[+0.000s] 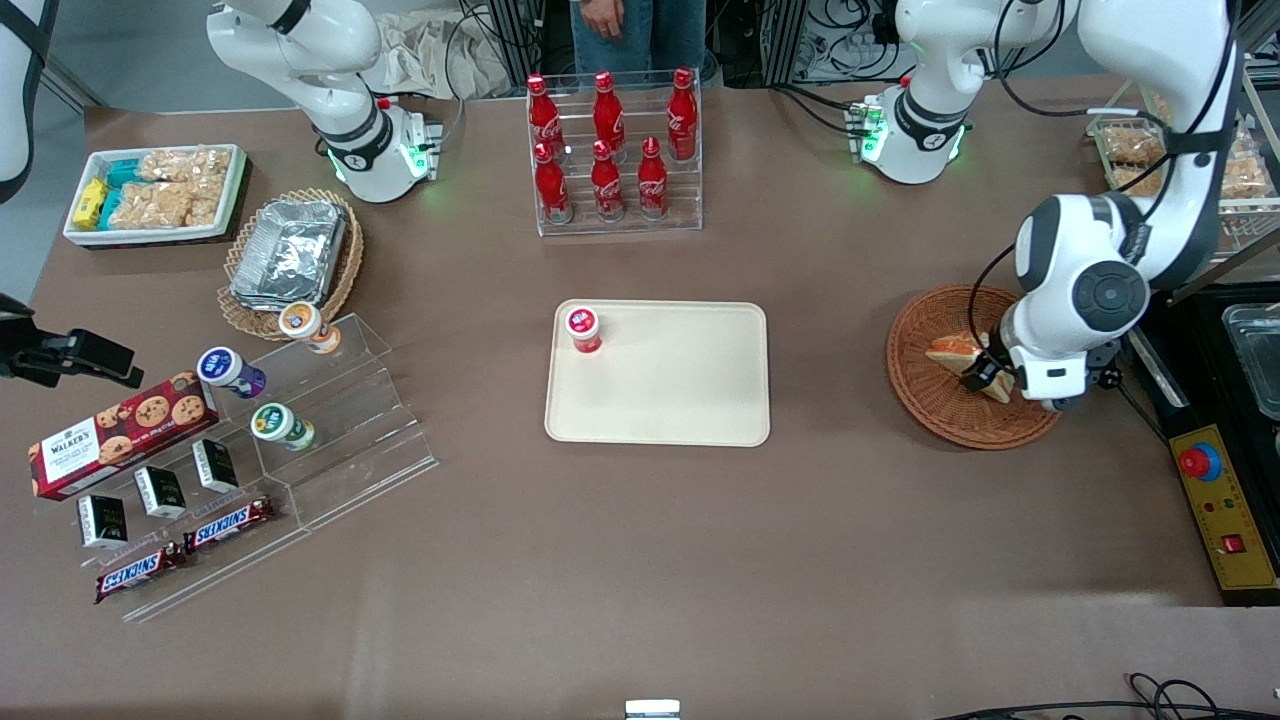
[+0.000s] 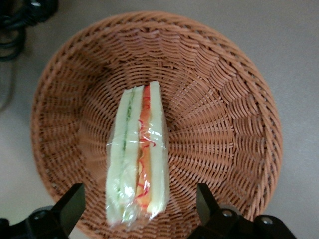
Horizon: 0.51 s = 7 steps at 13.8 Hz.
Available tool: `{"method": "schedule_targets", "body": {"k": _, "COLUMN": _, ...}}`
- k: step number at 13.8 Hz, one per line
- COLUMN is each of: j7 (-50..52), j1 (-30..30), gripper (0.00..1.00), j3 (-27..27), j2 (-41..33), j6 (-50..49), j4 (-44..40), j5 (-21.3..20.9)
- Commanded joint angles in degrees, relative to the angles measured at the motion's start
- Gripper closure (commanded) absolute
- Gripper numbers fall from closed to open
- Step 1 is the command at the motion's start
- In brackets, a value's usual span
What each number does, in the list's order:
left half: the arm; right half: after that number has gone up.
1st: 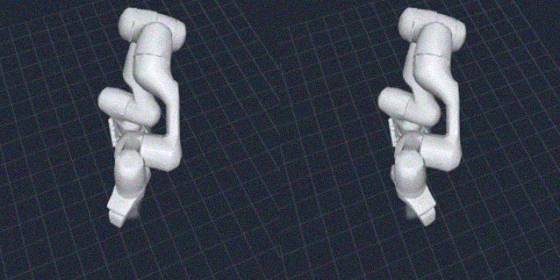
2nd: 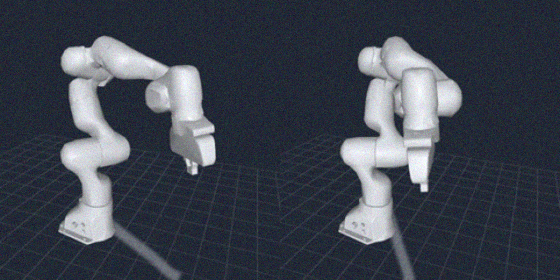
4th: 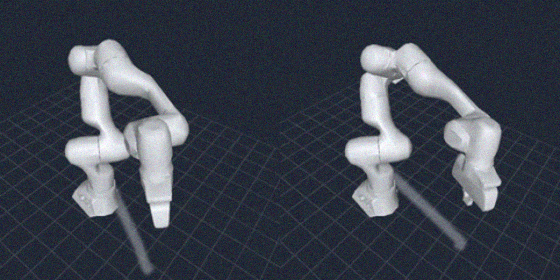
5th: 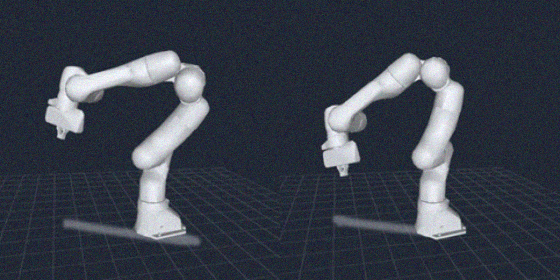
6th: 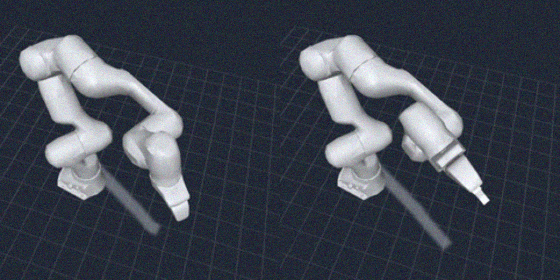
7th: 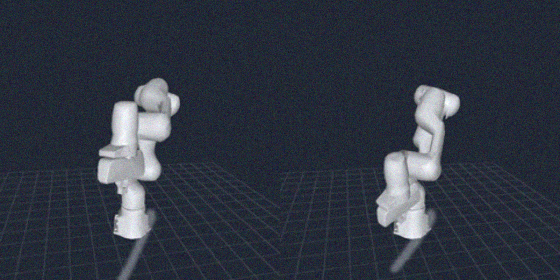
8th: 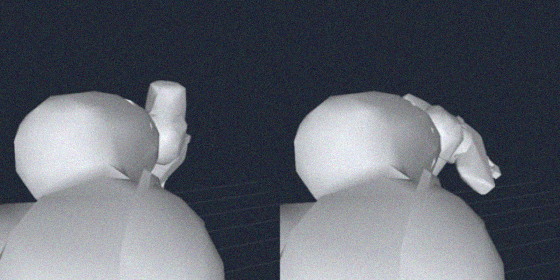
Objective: Place sandwich from basket to tray
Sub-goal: 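Lower the left gripper and close it on the wrapped sandwich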
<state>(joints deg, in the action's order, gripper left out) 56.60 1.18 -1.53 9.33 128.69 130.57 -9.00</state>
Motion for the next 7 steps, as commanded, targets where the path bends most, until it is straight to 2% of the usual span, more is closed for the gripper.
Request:
{"method": "schedule_targets", "body": {"k": 1, "j7": 1.8, "j1": -0.5, "gripper": 0.01, "j3": -0.2, "j2": 0.4, "j6": 6.4, "j4": 4.6, "j5": -1.4}}
{"method": "schedule_targets", "body": {"k": 3, "j7": 1.8, "j1": -0.5, "gripper": 0.02, "j3": -0.1, "j2": 1.7, "j6": 7.9, "j4": 5.1, "j5": -1.4}}
{"method": "schedule_targets", "body": {"k": 4, "j7": 1.8, "j1": -0.5, "gripper": 0.16, "j3": -0.1, "j2": 2.0, "j6": 7.9, "j4": 5.1, "j5": -1.4}}
{"method": "schedule_targets", "body": {"k": 5, "j7": 1.7, "j1": -0.5, "gripper": 0.52, "j3": -0.1, "j2": 2.1, "j6": 7.9, "j4": 5.0, "j5": -1.5}}
{"method": "schedule_targets", "body": {"k": 6, "j7": 1.2, "j1": -0.6, "gripper": 1.00, "j3": 0.1, "j2": 2.0, "j6": 7.8, "j4": 5.0, "j5": -1.7}}
{"method": "schedule_targets", "body": {"k": 7, "j7": 0.5, "j1": -0.6, "gripper": 1.00, "j3": 0.5, "j2": 1.8, "j6": 7.3, "j4": 4.8, "j5": -1.7}}
